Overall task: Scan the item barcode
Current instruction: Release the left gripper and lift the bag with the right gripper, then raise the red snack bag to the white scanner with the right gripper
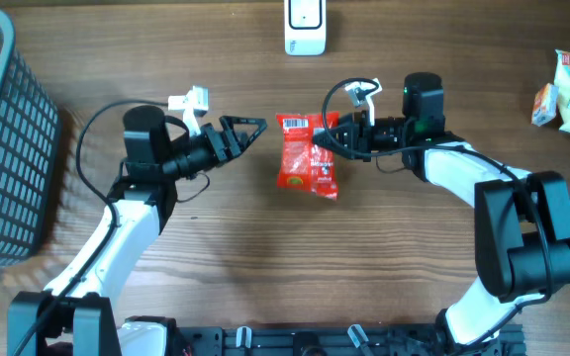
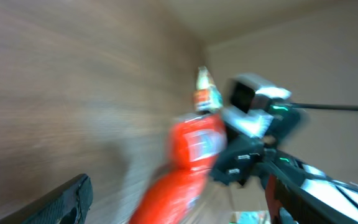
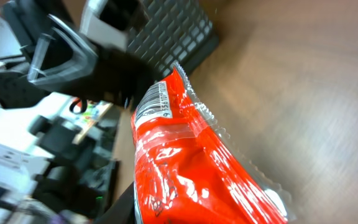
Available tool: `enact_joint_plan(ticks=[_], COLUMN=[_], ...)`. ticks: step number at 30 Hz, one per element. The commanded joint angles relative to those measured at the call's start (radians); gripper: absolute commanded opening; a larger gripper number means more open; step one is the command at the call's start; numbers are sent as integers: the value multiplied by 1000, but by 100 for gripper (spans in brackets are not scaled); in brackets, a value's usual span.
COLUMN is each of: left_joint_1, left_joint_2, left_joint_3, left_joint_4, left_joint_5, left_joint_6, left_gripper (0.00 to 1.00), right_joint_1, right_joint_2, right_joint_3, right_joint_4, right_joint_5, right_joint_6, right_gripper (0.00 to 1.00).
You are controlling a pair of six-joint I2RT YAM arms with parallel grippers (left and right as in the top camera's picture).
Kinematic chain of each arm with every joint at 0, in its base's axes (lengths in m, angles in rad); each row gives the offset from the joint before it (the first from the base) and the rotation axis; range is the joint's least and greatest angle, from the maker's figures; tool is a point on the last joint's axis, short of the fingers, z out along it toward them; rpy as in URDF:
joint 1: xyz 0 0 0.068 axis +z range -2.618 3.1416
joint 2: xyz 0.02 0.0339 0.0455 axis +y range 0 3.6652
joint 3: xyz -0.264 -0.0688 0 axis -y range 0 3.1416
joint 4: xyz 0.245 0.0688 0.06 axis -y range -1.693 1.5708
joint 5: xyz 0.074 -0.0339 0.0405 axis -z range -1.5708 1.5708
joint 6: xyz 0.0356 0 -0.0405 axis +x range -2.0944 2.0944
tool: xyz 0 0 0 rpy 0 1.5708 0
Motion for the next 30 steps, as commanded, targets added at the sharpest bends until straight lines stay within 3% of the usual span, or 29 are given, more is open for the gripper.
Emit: enact_joint_plan(ticks=[1,7,10,23,30], left_joint_1=[5,5,4,5,5], left_joint_2=[-5,-5,-5,-5,-5], left_joint_3=[-1,-1,-1,-1,-1], left_joint_4=[-154,-322,-378,-426,-427], left_joint_5=[-277,-514,-585,-599,-599], left_joint_6=[61,60,60,59,60], left_gripper=[85,86,96,100,100], right_joint_1=[4,4,4,4,6], right_joint_2=[-22,-22,-22,-23,-68], right_joint_3=[13,13,13,13,13], right_joint_4=[51,43,54,224,192], right_joint_5=[60,189,191,228,687], right_joint_6=[-103,-242,-291,-286,-313], right_gripper=[4,4,4,5,5])
